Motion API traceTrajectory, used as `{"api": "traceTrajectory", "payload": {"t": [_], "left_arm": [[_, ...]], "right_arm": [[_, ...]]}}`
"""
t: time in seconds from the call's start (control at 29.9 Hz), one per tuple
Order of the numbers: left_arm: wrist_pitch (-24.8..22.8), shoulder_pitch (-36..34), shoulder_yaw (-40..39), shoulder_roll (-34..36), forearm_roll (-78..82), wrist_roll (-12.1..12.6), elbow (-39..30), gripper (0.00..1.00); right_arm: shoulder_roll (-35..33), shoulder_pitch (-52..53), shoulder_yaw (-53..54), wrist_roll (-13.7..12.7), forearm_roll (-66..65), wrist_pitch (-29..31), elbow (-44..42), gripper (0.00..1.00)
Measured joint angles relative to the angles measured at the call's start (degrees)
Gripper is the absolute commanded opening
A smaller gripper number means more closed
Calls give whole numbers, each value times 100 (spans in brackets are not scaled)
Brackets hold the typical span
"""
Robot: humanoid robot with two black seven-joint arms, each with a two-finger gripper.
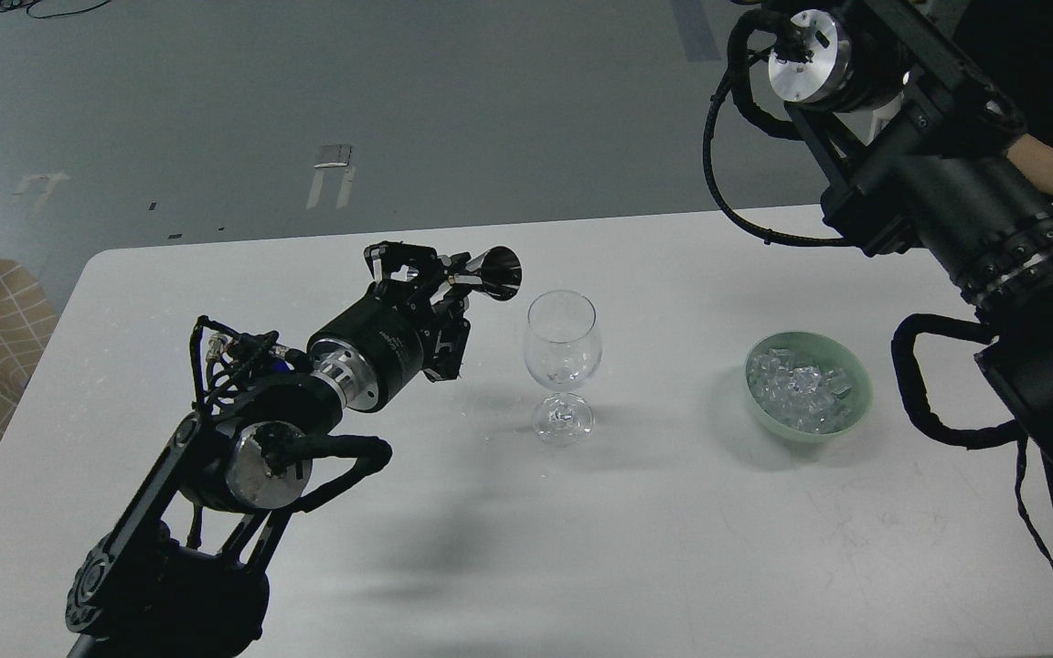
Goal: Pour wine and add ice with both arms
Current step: 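Tilt the jigger over the wine glass with the left gripper to pour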
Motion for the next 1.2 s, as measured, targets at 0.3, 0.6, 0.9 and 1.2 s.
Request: {"api": "traceTrajectory", "payload": {"t": [0.3, 0.6, 0.9, 1.2], "left_arm": [[-44, 2, 10, 36, 225, 0, -1, 0], [-58, -10, 4, 151, 348, 0, -1, 0], [-106, -165, -3, 341, 364, 0, -8, 0], [-108, -364, -4, 310, 358, 0, -10, 0]], "right_arm": [[0, -7, -4, 0, 0, 0, -1, 100], [0, -17, -9, 3, 0, 0, -1, 100], [0, -18, -5, 4, 0, 0, -5, 100], [0, -18, -4, 2, 0, 0, -5, 100]]}}
